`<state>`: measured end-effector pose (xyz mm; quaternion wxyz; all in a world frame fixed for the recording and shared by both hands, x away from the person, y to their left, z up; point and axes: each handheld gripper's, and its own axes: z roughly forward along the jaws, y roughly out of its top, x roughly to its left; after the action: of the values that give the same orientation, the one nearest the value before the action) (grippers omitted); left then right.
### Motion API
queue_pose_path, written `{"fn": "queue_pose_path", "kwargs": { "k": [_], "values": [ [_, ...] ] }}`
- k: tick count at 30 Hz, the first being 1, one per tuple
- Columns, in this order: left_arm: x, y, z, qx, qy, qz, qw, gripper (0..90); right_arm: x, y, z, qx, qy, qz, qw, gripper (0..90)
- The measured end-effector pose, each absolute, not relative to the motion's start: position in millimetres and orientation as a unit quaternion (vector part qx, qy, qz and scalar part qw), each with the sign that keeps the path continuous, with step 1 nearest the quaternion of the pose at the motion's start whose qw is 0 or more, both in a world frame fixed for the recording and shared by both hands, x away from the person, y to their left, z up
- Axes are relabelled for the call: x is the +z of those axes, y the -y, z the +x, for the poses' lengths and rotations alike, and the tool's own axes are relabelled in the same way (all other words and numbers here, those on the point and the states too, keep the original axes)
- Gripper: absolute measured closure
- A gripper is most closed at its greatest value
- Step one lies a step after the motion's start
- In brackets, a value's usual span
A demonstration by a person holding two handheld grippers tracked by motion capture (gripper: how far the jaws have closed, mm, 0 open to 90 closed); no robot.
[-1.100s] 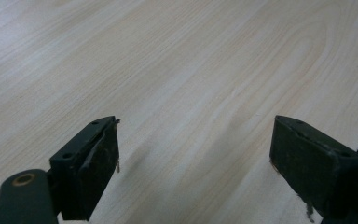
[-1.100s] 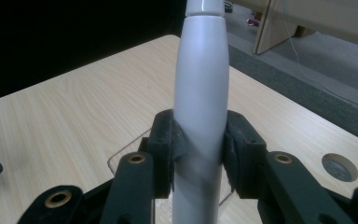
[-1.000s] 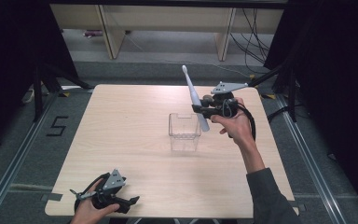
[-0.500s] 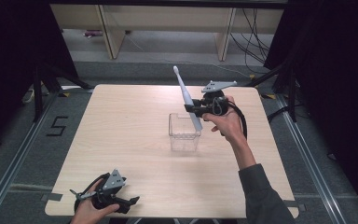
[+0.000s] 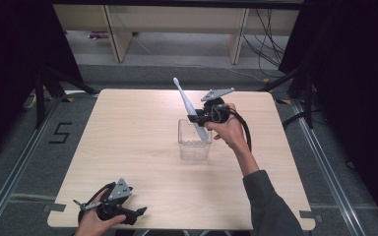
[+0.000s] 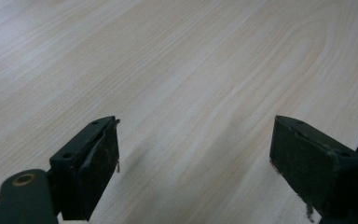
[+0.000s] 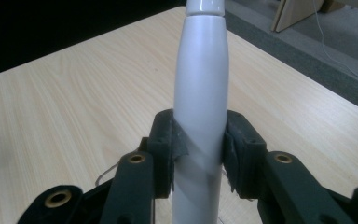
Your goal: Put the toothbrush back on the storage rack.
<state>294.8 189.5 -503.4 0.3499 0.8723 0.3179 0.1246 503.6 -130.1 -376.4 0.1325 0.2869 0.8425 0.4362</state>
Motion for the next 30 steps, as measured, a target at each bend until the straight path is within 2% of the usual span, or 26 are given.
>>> {"fn": "queue_pose_path", "kwargs": {
  "k": [30],
  "values": [
    [-503.2, -188.6, 294.4, 0.125, -0.316, 0.873, 0.351, 15.0, -420.7, 106.2, 506.7, 0.366, -0.875, 0.296, 0.115, 66.5]
  ]
}}
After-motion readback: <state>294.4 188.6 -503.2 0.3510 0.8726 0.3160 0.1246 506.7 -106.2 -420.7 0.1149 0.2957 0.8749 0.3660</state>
